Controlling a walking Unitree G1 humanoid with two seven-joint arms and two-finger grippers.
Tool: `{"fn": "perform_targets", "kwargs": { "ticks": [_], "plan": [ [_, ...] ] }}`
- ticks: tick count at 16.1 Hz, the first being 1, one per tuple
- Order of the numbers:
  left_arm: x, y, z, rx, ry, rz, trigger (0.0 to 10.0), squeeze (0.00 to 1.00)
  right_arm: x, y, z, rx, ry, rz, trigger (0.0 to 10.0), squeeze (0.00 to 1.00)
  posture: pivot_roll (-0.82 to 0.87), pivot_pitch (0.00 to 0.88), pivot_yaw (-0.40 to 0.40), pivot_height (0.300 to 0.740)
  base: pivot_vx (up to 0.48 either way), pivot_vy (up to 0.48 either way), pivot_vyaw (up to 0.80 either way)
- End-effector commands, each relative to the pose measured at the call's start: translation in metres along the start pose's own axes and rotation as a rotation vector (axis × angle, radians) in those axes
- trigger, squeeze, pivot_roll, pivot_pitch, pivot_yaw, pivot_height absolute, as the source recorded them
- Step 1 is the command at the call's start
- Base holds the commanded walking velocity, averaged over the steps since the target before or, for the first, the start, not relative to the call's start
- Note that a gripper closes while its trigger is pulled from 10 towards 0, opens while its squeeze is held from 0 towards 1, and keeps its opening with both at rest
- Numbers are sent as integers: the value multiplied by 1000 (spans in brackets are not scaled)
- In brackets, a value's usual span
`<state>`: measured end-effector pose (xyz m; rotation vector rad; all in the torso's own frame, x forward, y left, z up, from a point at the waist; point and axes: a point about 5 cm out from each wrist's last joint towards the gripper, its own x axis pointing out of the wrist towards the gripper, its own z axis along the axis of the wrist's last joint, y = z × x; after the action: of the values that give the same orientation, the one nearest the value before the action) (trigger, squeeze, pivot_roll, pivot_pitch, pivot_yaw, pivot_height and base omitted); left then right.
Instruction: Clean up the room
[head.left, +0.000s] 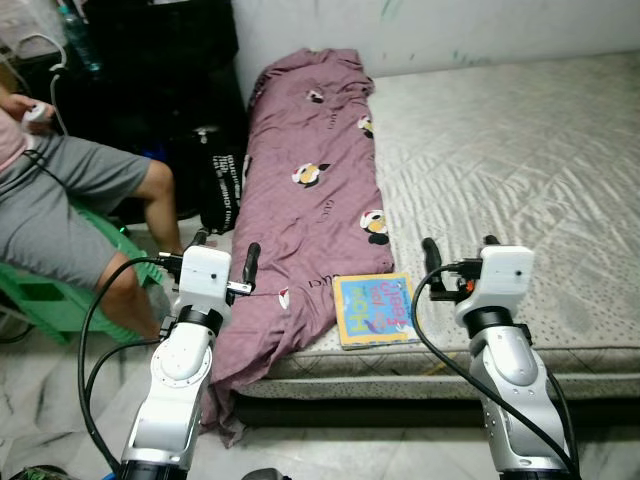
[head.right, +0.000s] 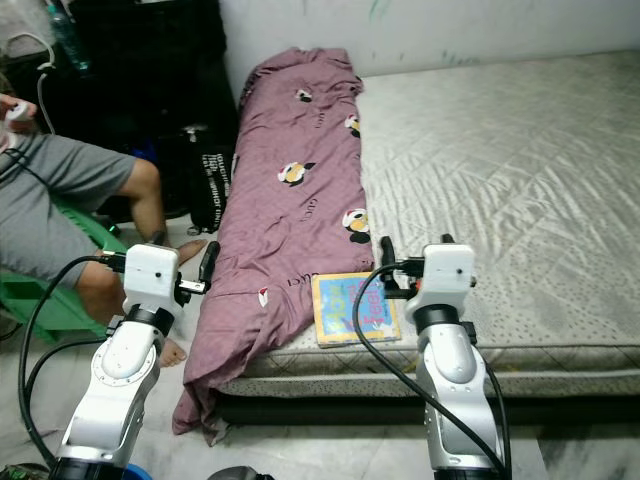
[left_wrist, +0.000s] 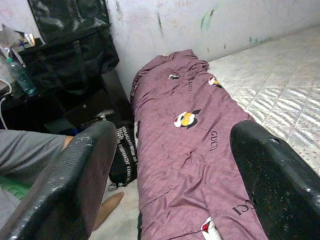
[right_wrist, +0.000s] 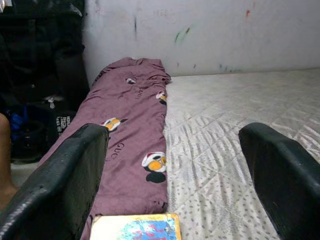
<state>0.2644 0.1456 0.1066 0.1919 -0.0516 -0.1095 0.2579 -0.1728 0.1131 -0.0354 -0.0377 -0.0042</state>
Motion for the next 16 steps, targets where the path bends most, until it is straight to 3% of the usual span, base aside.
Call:
{"fn": "perform_targets", "kwargs": {
  "ticks": [1,9,12,16],
  "plan": [
    [-3,11,-4,4,10,46,10000,0,-2,2,-4,-7,12,17,10000,0,-147,0,72,740,0,0,0],
    [-18,20,-8,-9,14,162,10000,0,14,12,-4,-33,25,132,10000,0,-73,0,-27,740,0,0,0],
    [-18,17,-4,-22,-16,109,10000,0,13,12,-5,-32,26,126,10000,0,-83,0,-13,740,0,0,0],
    [-17,14,-3,-17,-19,83,10000,0,8,8,-5,-28,26,105,10000,0,-96,0,4,740,315,0,0]
  ]
}}
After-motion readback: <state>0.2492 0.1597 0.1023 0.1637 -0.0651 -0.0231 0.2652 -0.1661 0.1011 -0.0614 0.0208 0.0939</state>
